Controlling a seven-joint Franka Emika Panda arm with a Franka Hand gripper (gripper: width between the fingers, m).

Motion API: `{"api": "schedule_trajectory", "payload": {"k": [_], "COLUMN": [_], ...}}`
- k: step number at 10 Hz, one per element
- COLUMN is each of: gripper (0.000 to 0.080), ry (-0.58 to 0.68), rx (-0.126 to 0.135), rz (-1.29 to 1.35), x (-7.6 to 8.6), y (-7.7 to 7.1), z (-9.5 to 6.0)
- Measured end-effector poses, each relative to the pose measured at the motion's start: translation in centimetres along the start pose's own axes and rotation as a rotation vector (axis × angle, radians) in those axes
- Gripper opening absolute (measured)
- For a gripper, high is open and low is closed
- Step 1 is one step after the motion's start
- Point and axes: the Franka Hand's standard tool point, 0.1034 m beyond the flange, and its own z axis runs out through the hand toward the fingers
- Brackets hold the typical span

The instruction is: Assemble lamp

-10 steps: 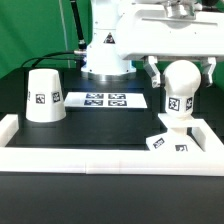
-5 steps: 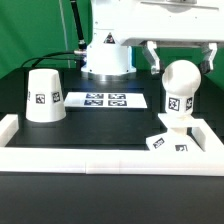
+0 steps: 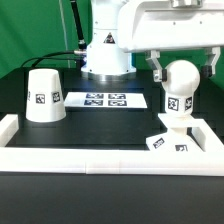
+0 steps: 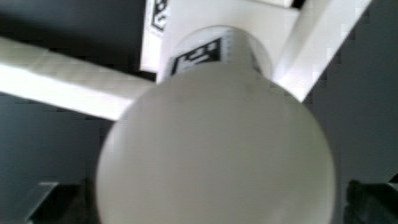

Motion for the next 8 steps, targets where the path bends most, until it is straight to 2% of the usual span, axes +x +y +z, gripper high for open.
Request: {"api": "schedule_trajectory", "payload": {"k": [2,3,5,8], "gripper": [0.0698,0.0698,0.0698,0.0698], "ry": [-0.125,-0.158,-0.271,-0.250], "rx": [0.033,0.040,0.070,0.063], "rz": [0.008,0.005,0.001,0.005], "x": [-0.3,-0.1,-1.2,-1.4], "y": [-0.5,-0.6,-0.9,-0.5], "z": [0.1,0.2,0.7,1.1]}}
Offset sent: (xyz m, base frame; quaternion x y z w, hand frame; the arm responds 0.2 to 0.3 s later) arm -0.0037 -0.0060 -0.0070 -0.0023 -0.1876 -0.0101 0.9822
